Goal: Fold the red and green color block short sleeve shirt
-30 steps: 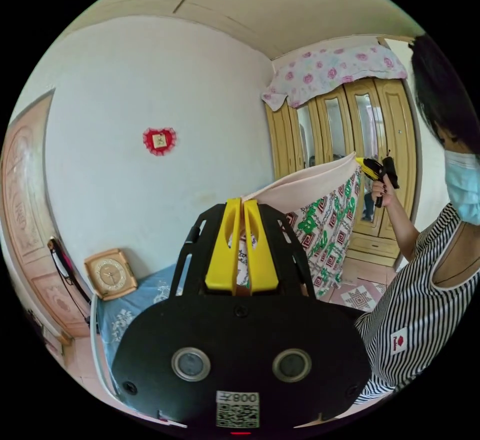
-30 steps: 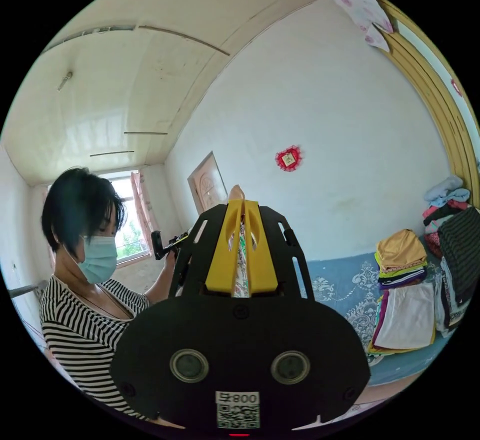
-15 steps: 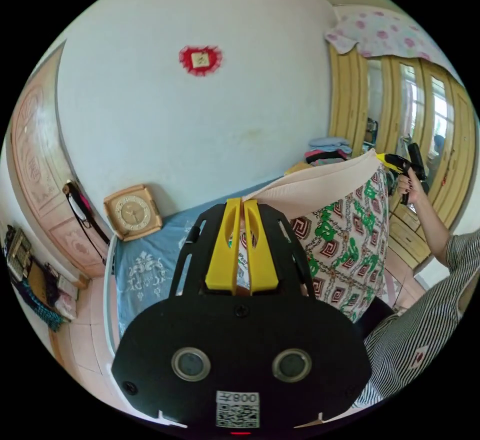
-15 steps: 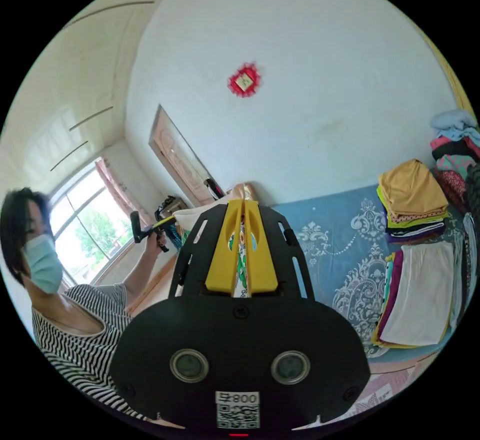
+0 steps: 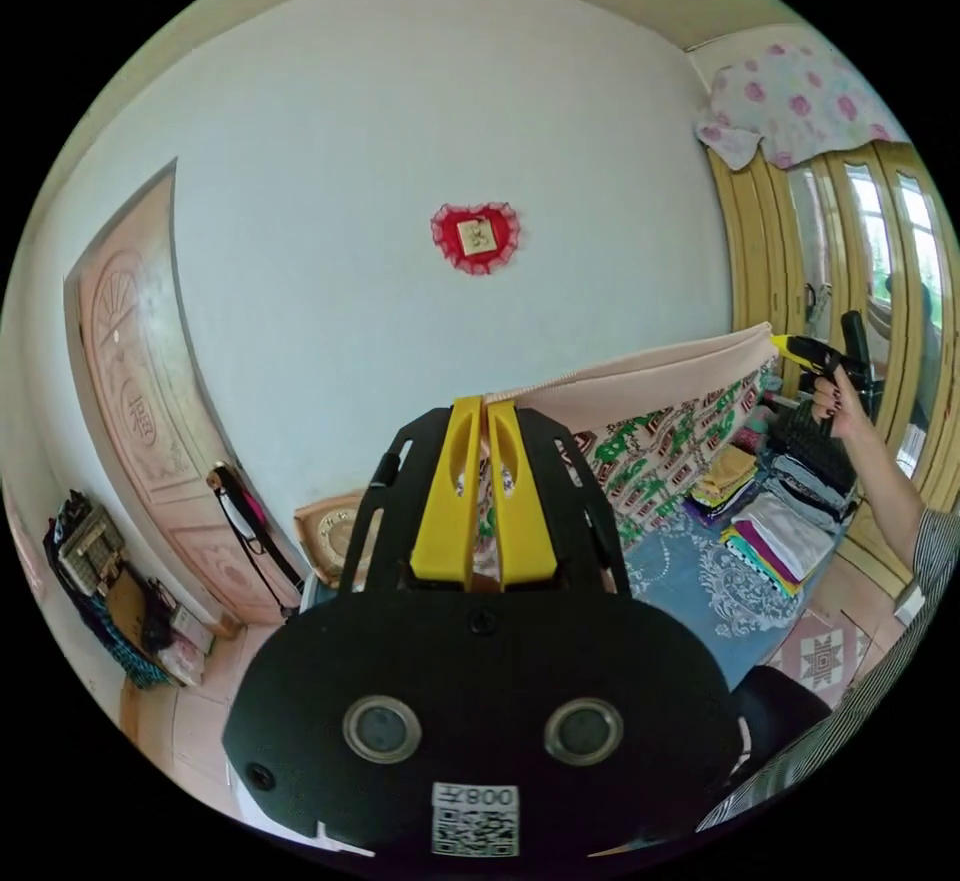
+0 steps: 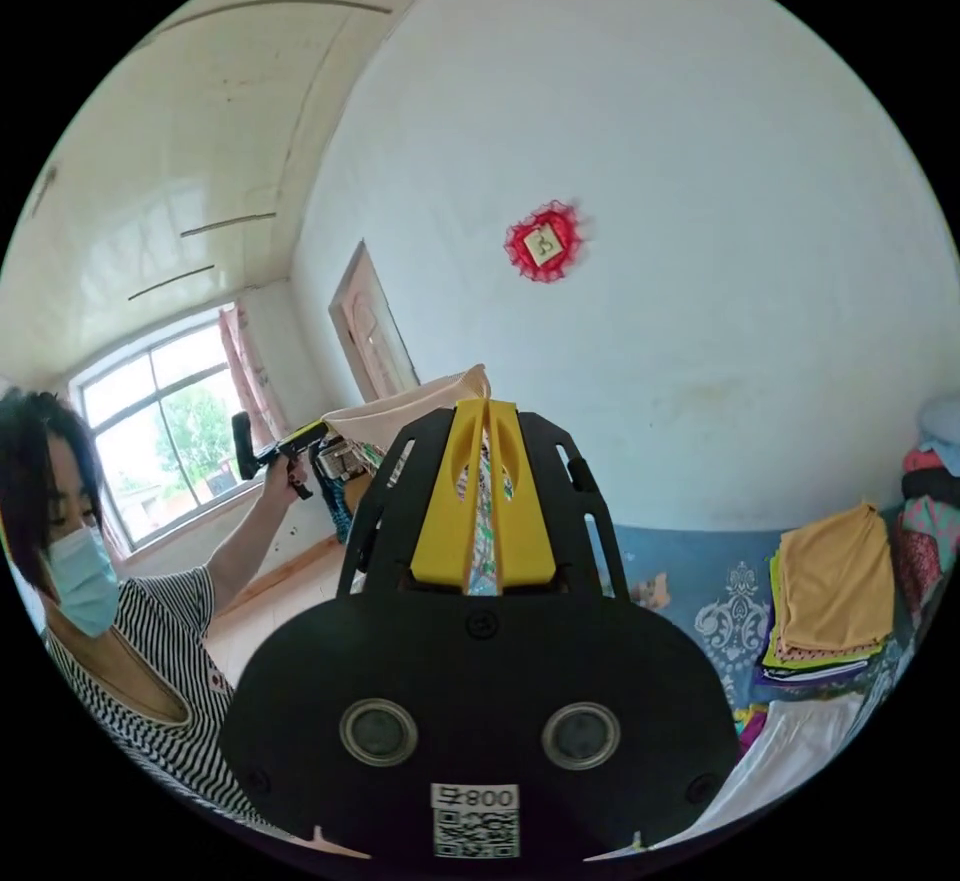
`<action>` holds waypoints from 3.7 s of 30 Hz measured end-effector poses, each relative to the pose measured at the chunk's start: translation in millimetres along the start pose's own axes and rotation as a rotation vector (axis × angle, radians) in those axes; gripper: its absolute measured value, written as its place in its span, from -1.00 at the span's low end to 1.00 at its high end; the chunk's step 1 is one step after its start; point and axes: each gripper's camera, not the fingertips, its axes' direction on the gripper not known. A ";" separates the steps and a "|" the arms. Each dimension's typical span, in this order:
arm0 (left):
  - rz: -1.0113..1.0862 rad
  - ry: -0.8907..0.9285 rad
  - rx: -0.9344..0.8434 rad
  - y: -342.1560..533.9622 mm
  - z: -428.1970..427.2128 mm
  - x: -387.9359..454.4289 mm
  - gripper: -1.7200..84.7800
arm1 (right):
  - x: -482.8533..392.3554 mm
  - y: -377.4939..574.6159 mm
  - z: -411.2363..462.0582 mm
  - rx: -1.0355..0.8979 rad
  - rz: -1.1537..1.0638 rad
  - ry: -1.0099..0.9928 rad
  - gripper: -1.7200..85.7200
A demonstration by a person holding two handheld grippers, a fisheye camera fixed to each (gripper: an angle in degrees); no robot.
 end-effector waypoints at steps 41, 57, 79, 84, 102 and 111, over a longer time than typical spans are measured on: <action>-0.179 0.280 -1.085 482.3 95.6 -113.2 -0.95 | -49.7 649.8 209.6 -1.008 0.524 0.208 -0.96; -0.199 0.267 -1.059 514.8 65.0 -189.3 -0.95 | -119.7 722.6 180.1 -0.998 0.523 0.199 -0.95; -0.347 0.310 -1.089 527.5 82.5 -293.1 -0.93 | -137.5 814.5 166.8 -1.072 0.591 0.213 -0.95; -0.411 0.357 -1.076 522.3 84.8 -322.4 -0.93 | -124.8 824.2 157.7 -1.053 0.632 0.183 -0.95; -0.580 0.538 -0.970 466.9 138.8 -399.2 -0.94 | -68.2 828.8 136.0 -0.895 0.735 0.150 -0.96; -0.389 0.706 -0.973 381.9 277.5 -375.4 -0.92 | 25.7 795.8 209.4 -0.739 0.752 0.178 -0.96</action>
